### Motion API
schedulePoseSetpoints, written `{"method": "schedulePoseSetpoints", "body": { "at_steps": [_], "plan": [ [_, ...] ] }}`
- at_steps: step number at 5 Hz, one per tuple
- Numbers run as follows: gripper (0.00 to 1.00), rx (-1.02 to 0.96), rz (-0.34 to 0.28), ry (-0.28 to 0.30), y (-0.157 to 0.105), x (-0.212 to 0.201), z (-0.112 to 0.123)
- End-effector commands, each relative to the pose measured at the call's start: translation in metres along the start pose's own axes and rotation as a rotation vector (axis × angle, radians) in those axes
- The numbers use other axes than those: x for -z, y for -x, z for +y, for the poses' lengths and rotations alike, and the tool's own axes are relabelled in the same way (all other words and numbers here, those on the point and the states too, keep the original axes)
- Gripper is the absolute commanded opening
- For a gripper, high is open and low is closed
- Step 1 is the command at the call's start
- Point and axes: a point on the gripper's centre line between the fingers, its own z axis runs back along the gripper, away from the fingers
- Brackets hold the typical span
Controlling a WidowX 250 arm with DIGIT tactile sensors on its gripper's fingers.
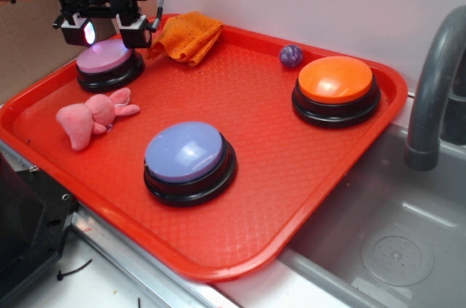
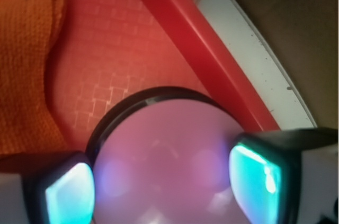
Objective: Push the pink button.
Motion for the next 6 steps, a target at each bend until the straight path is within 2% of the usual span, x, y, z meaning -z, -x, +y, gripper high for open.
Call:
{"method": "schedulePoseSetpoints", "body": {
  "at_steps": [1, 2, 4, 5, 6],
  "plan": [
    [1.0, 0.081, -0.025, 0.023, 0.012, -0.055, 0.004],
    [1.0, 0.118, -0.027, 0.003, 0.015, -0.07, 0.002],
    [1.0, 0.112, -0.06, 0.009, 0.025, -0.092, -0.008],
    [1.0, 0.12, -0.069, -0.024, 0.034, -0.1, -0.019],
    [1.0, 0.134, -0.075, -0.032, 0.04, -0.106, -0.024]
  ]
}}
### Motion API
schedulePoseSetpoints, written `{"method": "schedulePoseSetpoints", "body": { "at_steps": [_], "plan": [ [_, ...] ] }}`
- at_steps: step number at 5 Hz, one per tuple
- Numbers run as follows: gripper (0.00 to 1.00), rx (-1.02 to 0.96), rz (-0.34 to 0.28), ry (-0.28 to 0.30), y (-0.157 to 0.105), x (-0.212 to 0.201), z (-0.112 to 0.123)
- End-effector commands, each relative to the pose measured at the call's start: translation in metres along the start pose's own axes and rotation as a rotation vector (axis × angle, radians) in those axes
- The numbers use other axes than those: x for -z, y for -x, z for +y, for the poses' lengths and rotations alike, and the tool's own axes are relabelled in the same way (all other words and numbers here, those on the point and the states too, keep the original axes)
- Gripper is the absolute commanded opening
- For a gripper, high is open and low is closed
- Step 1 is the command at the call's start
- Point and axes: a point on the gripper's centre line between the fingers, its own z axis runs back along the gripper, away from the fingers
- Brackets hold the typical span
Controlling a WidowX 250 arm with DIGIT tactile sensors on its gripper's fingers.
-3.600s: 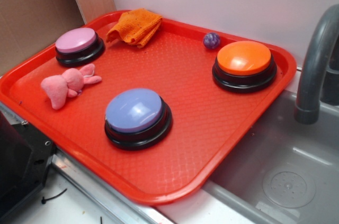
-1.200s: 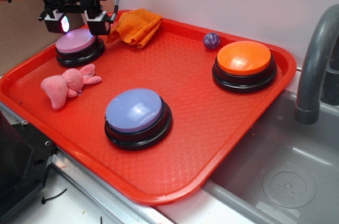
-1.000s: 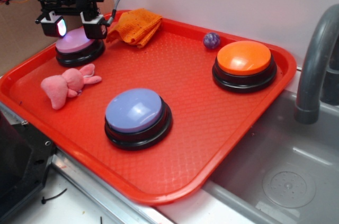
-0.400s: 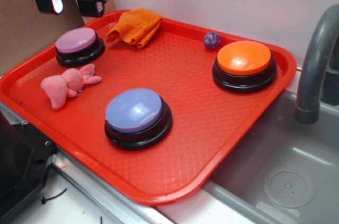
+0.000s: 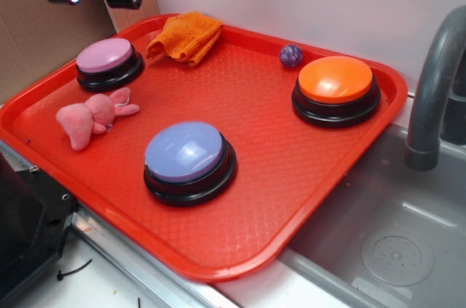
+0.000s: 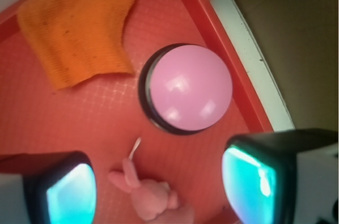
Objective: Push the pink button.
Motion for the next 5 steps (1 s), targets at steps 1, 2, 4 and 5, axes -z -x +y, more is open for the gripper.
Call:
{"method": "schedulePoseSetpoints", "body": {
  "at_steps": [1, 2, 4, 5],
  "plan": [
    [1.0, 0.024, -0.089, -0.017, 0.008, -0.03, -0.002],
    [1.0, 0.036, -0.108, -0.01, 0.013, -0.037, -0.007],
    [1.0, 0.052, -0.141, 0.016, 0.019, -0.049, -0.008],
    [1.0, 0.076, -0.172, 0.038, 0.023, -0.053, -0.009]
  ]
}}
